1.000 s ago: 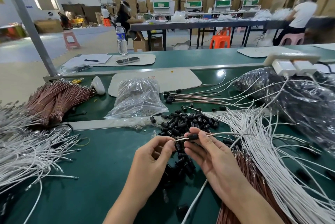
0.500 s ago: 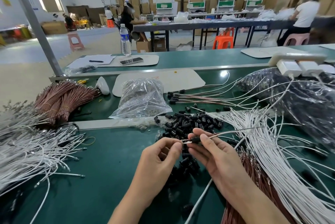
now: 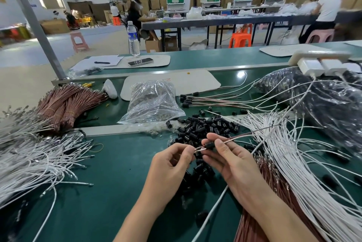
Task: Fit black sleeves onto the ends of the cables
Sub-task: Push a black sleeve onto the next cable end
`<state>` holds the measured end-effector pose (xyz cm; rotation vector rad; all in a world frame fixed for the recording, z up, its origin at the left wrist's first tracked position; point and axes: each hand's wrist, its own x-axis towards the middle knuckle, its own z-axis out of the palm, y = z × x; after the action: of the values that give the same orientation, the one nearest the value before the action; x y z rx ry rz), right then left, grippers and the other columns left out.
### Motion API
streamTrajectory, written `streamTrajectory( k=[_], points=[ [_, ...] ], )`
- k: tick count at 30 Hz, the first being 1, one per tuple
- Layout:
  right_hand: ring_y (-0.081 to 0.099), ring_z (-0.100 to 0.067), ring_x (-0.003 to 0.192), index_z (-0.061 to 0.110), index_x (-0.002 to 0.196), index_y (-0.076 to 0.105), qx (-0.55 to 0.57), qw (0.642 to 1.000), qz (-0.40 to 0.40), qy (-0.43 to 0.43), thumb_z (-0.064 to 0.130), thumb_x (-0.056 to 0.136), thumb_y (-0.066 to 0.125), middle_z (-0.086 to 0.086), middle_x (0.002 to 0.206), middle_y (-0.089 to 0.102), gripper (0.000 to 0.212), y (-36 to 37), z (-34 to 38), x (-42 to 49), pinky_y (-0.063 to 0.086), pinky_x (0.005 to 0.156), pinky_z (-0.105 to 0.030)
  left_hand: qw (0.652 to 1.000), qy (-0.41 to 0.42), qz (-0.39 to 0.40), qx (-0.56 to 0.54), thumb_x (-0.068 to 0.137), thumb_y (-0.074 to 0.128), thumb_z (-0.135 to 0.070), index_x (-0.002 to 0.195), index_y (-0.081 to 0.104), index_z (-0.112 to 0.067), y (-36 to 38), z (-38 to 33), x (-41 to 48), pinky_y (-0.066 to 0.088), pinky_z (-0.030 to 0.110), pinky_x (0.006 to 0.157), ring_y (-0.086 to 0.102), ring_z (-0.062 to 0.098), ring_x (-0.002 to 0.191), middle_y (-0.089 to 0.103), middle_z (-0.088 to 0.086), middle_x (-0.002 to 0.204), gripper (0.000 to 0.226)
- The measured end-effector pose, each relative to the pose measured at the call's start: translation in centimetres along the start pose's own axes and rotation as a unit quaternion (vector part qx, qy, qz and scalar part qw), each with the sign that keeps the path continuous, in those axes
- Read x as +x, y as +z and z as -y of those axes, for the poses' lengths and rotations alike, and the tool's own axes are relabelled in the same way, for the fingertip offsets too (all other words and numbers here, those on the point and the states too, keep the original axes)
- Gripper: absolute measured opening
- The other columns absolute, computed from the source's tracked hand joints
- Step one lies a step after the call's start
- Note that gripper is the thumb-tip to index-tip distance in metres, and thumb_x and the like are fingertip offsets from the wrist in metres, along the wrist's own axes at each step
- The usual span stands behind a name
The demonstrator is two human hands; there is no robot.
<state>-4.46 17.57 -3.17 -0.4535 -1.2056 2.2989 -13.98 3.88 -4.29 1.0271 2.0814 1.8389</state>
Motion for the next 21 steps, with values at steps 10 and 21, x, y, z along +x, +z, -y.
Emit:
streamTrajectory(
  k=[10,21],
  points=[
    [0.075,-0.024,0.092,0.014,0.107,0.078,-0.005,1.0,0.028,0.008,0.026,0.084,0.069,-0.019,0.109,0.075,0.028,-0.01,-0.39,-0.18,0.06,0.076,-0.025,0.999,-0.027,-0.001,0.025,0.099,0.062,-0.025,0.081,0.073,-0.028,0.1,-0.09,-0.11,0.051,0.024,0.064,0.06,0.005,0.064,0.072,-0.006,0.074,0.022],
    [0.073,-0.011,0.086,0.036,0.102,0.076,-0.157,0.986,0.041,-0.025,0.011,0.092,0.072,0.002,0.089,0.075,0.027,-0.11,-0.8,-0.71,0.059,0.076,-0.025,1.0,-0.022,-0.003,0.022,0.098,0.064,-0.021,0.086,0.074,-0.025,0.27,-0.43,-0.27,0.049,0.014,0.066,0.062,0.001,0.065,0.073,-0.009,0.075,0.017]
  ],
)
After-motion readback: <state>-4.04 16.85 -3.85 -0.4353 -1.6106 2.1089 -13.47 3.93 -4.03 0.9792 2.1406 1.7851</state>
